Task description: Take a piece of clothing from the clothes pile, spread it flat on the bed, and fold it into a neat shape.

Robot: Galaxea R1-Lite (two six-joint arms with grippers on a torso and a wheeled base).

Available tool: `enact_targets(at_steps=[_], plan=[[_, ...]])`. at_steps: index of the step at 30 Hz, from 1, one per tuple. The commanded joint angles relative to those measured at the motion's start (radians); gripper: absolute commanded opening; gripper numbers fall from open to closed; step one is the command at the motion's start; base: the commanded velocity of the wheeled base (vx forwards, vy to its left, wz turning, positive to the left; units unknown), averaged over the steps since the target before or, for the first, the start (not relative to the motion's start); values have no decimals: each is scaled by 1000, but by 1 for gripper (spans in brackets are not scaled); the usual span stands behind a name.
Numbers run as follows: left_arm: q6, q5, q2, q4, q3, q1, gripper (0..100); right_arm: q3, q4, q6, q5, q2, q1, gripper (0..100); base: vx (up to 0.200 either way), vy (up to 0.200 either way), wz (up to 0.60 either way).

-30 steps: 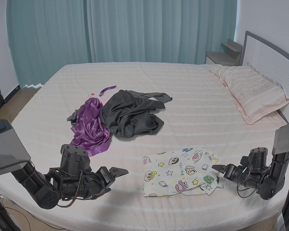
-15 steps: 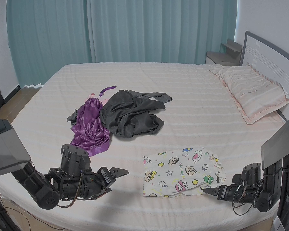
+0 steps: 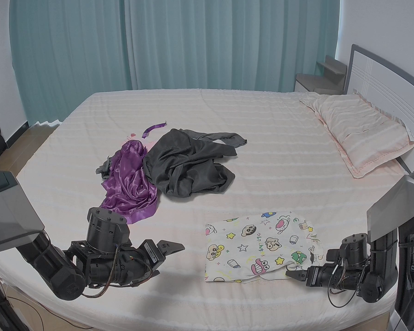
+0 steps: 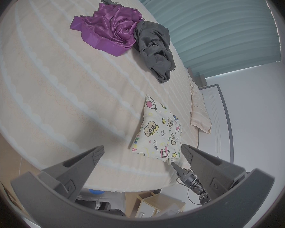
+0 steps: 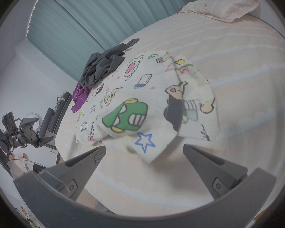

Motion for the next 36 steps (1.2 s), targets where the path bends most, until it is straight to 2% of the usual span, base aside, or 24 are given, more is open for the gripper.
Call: enact_targets(at_steps=[1,2,17,24,30,36], plan=[[-1,0,2,-1,-1,0,100,-23,-16,0,-1,-12,1,100,0,0,0],[0,0,2,-1,-1,0,100,-27,-14,-2,-1,-12,1,0,0,0,0],[-1,2,2,-1,-1,-1,100,28,-14,0,-27,-42,1,0,0,0,0],[-1,2,2,-1,-1,-1,100,68,-14,-11,-26,-87,-49,0,0,0,0],[-1,2,0,-1,-1,-1,100,86,-13,-59,-24,-99,-109,0,0,0,0],[-1,2,0,-1,-1,-1,100,86,-8,-66,-26,-68,-72,0,0,0,0]])
